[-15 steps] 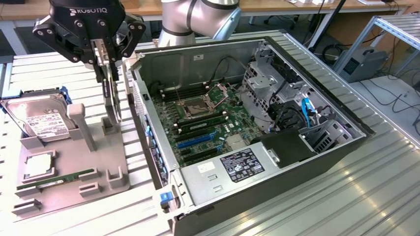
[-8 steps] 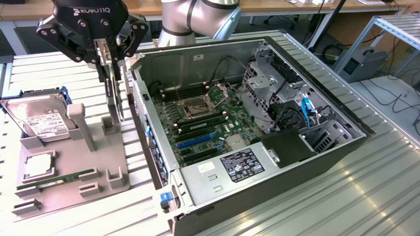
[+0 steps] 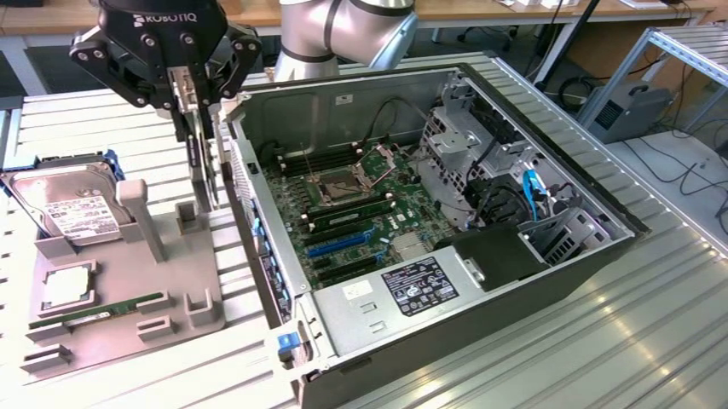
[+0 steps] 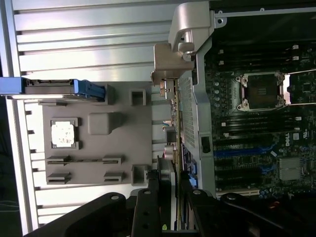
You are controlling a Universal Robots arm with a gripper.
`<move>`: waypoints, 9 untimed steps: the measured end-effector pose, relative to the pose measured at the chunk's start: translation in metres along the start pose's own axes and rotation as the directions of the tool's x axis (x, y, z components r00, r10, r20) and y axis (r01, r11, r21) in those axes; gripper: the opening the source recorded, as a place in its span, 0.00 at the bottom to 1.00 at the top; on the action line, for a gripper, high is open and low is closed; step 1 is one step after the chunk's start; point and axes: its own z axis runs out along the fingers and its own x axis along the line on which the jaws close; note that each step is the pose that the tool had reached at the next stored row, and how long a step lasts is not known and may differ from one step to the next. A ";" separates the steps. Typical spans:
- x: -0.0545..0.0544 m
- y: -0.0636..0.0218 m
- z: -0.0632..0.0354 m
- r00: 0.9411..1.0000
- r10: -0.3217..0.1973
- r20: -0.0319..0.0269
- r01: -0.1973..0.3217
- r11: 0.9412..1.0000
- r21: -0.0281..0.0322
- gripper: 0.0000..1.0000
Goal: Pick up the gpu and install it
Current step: 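Pick up the gpu and move the gpu toward the slot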
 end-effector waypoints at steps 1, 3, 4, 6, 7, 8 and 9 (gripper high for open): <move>-0.001 0.0001 0.0000 1.000 0.000 0.000 0.000 1.000 0.000 0.27; -0.002 0.0002 0.0001 1.000 0.000 0.000 0.000 1.000 0.000 0.27; -0.003 0.0002 0.0001 1.000 0.000 0.000 0.000 1.000 0.000 0.27; -0.004 0.0003 0.0001 1.000 0.000 0.000 0.000 1.000 0.000 0.27; -0.004 0.0003 0.0002 1.000 0.000 0.000 0.000 1.000 0.000 0.27; -0.005 0.0003 0.0002 1.000 0.000 0.000 0.000 1.000 0.000 0.27; -0.005 0.0004 0.0002 1.000 0.000 0.000 0.000 1.000 0.000 0.27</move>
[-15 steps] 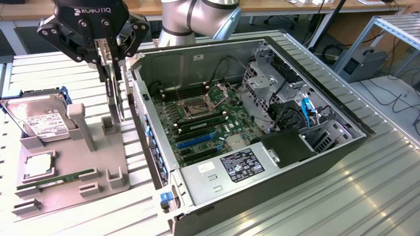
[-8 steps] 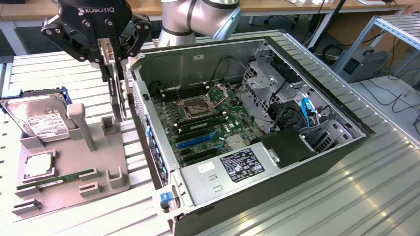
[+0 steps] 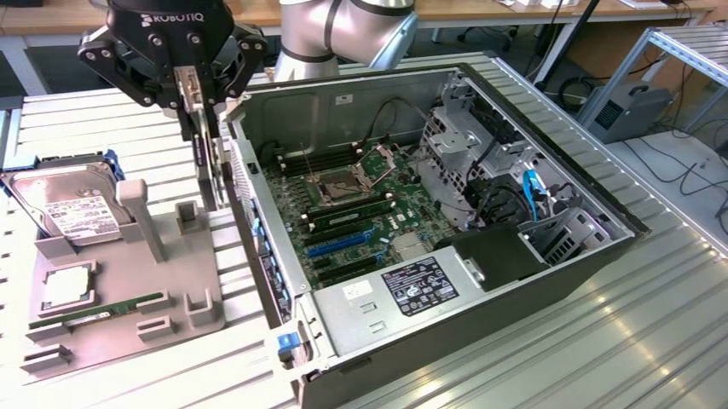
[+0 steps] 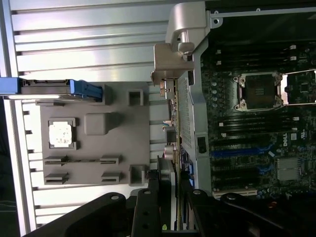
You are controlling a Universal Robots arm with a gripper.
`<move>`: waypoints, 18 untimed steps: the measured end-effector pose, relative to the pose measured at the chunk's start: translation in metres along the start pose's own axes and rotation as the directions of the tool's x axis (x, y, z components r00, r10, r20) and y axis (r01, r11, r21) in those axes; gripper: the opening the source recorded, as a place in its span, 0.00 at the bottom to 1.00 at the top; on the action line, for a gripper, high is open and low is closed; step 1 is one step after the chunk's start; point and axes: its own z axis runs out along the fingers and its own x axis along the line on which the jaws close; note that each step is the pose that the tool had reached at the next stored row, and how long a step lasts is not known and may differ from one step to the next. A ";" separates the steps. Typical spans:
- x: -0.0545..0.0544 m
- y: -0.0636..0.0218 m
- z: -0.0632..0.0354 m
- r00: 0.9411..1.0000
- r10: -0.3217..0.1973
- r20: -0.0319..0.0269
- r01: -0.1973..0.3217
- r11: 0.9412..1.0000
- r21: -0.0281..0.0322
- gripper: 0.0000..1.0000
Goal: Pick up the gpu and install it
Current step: 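Pick up the gpu and move the gpu toward the slot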
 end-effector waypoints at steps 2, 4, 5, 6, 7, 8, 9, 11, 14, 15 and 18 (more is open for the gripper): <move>-0.001 0.0001 0.0000 1.000 0.000 0.000 0.000 1.000 0.000 0.27; -0.002 0.0001 0.0001 1.000 0.000 0.000 0.000 1.000 0.000 0.27; -0.002 0.0002 0.0000 1.000 0.000 0.000 0.000 1.000 0.000 0.27; -0.003 0.0002 0.0000 1.000 0.000 0.000 0.000 1.000 0.000 0.27; -0.003 0.0002 0.0001 1.000 0.000 0.000 0.000 1.000 0.000 0.27; -0.003 0.0002 0.0001 1.000 0.000 0.000 0.000 1.000 0.000 0.27; -0.004 0.0003 0.0001 1.000 0.000 0.000 0.000 1.000 0.000 0.27; -0.004 0.0003 0.0001 1.000 0.000 0.000 0.000 1.000 0.000 0.27; -0.005 0.0004 0.0001 1.000 0.000 0.000 0.000 1.000 0.000 0.27; -0.006 0.0005 0.0001 1.000 0.000 0.000 0.000 1.000 0.000 0.27; -0.007 0.0005 0.0002 1.000 0.000 0.000 0.000 1.000 0.000 0.27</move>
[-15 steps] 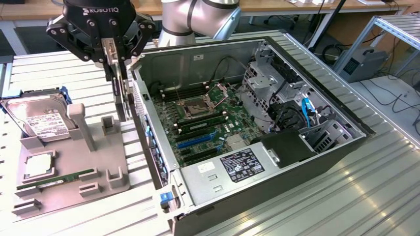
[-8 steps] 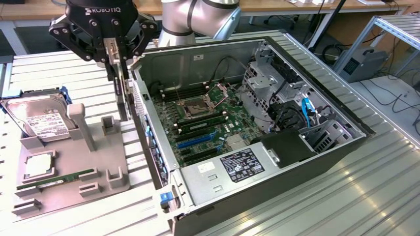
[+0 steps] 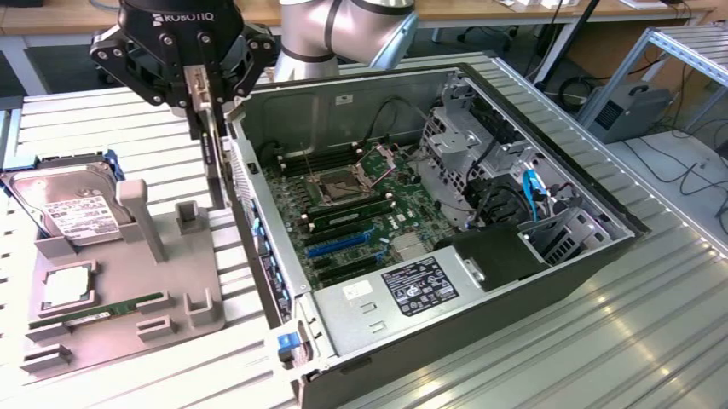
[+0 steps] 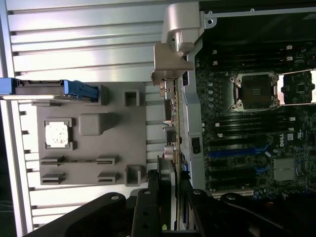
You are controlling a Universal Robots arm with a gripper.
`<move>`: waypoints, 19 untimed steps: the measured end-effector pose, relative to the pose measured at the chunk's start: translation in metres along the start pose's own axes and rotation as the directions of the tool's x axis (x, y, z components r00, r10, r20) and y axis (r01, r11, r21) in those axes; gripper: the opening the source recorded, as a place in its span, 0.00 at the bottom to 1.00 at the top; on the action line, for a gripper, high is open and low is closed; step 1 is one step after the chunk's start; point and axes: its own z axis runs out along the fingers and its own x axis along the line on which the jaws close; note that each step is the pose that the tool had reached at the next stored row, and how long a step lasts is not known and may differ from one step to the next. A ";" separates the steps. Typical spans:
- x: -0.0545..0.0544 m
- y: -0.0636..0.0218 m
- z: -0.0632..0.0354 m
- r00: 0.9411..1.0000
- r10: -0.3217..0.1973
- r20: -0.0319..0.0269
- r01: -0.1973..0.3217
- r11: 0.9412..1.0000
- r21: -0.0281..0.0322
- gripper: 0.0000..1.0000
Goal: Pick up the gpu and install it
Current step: 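Pick up the gpu and move the gpu toward the slot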
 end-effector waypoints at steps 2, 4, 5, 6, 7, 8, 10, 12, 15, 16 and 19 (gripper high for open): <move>-0.001 0.0000 0.0000 1.000 0.000 0.000 0.000 1.000 0.000 0.27; -0.002 0.0001 0.0000 1.000 0.000 0.000 0.000 1.000 0.000 0.27; -0.002 0.0001 0.0000 1.000 0.000 0.000 0.000 1.000 0.000 0.27; -0.002 0.0002 0.0000 1.000 0.000 0.000 0.000 1.000 0.000 0.27; -0.002 0.0002 0.0001 1.000 0.000 0.000 0.000 1.000 0.000 0.27; -0.003 0.0002 0.0001 1.000 0.000 0.000 0.000 1.000 0.000 0.27; -0.003 0.0002 0.0001 1.000 0.000 0.000 0.000 1.000 0.000 0.27; -0.004 0.0003 0.0001 1.000 0.000 0.000 0.000 1.000 0.000 0.27; -0.005 0.0003 0.0001 1.000 0.000 0.000 0.000 1.000 0.000 0.27; -0.005 0.0004 0.0001 1.000 0.000 0.000 0.000 1.000 0.000 0.27; -0.006 0.0004 0.0002 1.000 0.000 0.000 0.000 1.000 0.000 0.27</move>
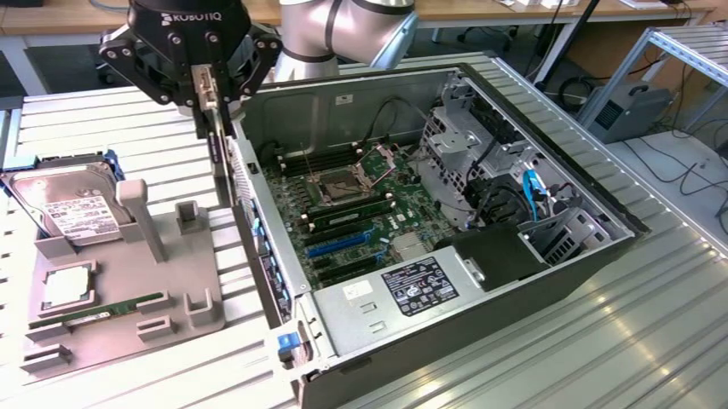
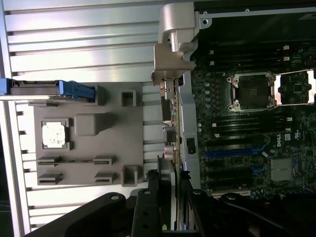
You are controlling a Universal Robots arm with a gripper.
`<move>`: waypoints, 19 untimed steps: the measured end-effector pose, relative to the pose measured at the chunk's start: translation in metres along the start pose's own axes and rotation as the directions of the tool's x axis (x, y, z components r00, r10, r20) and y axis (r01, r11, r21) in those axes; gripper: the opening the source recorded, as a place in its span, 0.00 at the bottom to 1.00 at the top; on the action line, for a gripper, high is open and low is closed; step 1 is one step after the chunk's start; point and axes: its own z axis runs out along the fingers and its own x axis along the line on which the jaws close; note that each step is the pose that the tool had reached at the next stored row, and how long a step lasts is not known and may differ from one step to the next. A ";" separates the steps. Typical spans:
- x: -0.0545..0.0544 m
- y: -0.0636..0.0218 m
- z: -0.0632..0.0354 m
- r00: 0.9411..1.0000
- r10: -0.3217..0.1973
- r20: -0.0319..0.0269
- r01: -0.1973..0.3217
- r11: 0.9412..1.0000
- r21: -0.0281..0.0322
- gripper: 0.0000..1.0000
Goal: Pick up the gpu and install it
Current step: 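Pick up the gpu and move the gpu toward the slot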
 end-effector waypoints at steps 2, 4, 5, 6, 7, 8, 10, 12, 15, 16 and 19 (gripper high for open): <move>-0.001 0.0001 0.0000 1.000 0.000 0.000 0.000 1.000 0.000 0.27; -0.001 0.0001 0.0000 1.000 0.000 0.000 0.000 1.000 0.000 0.27; -0.001 0.0001 0.0000 1.000 0.000 0.000 0.000 1.000 0.000 0.27; -0.002 0.0001 0.0000 1.000 0.000 0.000 0.000 1.000 0.000 0.27; -0.002 0.0002 0.0000 1.000 0.000 0.000 0.000 1.000 0.000 0.27; -0.003 0.0002 0.0000 1.000 0.000 0.000 0.000 1.000 0.000 0.27; -0.003 0.0003 0.0001 1.000 0.000 0.000 0.000 1.000 0.000 0.27; -0.004 0.0003 0.0001 1.000 0.000 0.000 0.000 1.000 0.000 0.27; -0.006 0.0005 0.0002 1.000 0.000 0.000 0.000 1.000 0.000 0.27; -0.007 0.0005 0.0002 1.000 0.000 0.000 0.000 1.000 0.000 0.27; -0.008 0.0006 0.0003 1.000 0.000 0.000 0.000 1.000 0.000 0.27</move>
